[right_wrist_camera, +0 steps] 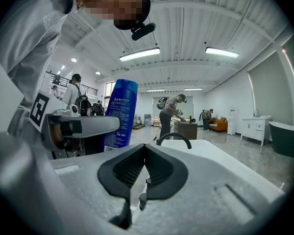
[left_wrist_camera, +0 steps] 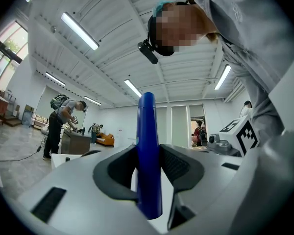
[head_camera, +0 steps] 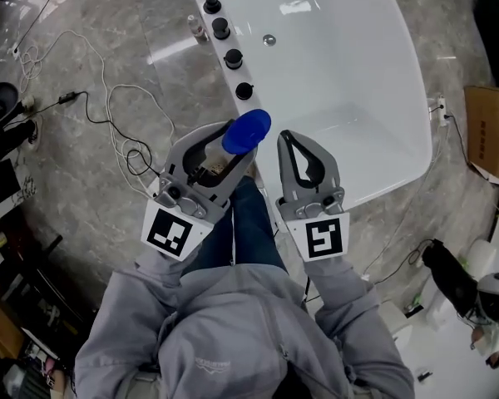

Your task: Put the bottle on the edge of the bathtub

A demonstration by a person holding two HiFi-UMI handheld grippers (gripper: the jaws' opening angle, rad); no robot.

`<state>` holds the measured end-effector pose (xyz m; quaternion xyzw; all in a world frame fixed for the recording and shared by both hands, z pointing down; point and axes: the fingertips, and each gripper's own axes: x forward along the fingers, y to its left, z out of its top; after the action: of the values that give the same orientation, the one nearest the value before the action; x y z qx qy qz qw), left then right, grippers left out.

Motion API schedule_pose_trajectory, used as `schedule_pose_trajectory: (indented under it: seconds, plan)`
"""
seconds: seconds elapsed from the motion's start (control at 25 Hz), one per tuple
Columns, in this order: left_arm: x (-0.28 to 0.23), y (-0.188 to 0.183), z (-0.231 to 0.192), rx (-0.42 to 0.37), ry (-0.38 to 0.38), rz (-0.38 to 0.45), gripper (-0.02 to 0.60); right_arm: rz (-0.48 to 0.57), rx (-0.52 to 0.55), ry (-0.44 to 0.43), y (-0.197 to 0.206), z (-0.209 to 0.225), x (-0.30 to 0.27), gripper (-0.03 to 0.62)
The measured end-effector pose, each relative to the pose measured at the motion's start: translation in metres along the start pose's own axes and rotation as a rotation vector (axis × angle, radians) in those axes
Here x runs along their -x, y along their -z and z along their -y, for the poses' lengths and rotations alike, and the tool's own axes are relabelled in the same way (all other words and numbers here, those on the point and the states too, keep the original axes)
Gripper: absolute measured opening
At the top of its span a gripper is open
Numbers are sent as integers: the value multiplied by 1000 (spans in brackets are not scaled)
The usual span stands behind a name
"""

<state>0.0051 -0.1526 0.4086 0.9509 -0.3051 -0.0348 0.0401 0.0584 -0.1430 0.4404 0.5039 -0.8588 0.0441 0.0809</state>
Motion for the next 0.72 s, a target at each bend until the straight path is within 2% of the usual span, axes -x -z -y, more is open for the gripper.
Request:
schedule_pose_trajectory:
  seconds: [0.4, 0.72]
  plan:
    - [-13, 53, 1, 20, 59, -3, 147, -34, -33, 3, 44, 7, -15, 3]
    - [-23, 96, -4, 0, 88, -16, 146, -52, -39, 23, 80, 26, -30, 3]
